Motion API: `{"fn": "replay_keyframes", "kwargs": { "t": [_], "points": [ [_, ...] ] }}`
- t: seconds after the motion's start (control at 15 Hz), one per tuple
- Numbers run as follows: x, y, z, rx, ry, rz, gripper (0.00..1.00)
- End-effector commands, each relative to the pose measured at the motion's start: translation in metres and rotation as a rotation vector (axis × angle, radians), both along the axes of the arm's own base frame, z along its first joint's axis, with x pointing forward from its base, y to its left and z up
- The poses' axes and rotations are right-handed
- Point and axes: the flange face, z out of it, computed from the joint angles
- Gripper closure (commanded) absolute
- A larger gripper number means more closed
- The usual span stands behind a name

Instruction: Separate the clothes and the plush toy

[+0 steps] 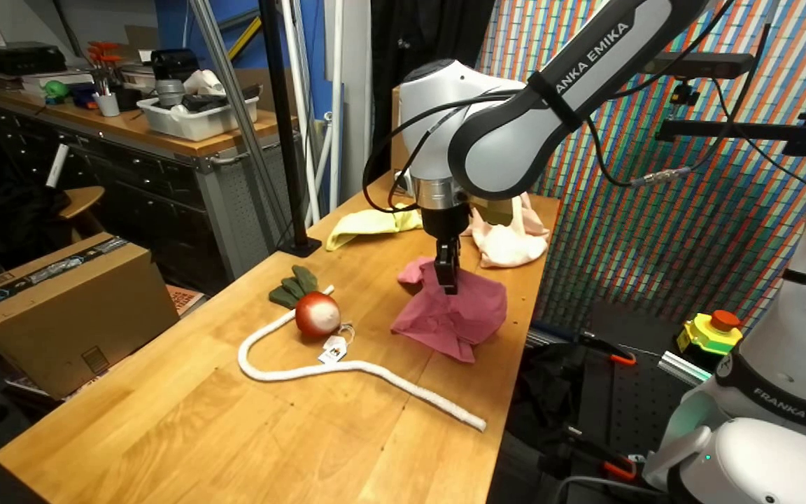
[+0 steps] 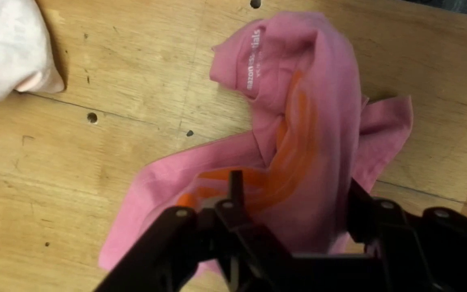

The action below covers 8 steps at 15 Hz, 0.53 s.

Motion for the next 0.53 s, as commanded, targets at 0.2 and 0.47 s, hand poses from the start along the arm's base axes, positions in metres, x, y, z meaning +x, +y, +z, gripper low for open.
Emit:
{"fn": "replay_keyframes", "kwargs": {
  "t": [0.2, 0.47],
  "points": [
    [0.011, 0.001, 0.023, -0.01, -0.043, 0.008, 0.0],
    [0.018, 0.01, 0.035, 0.005, -0.08, 0.035, 0.0]
  ]
}}
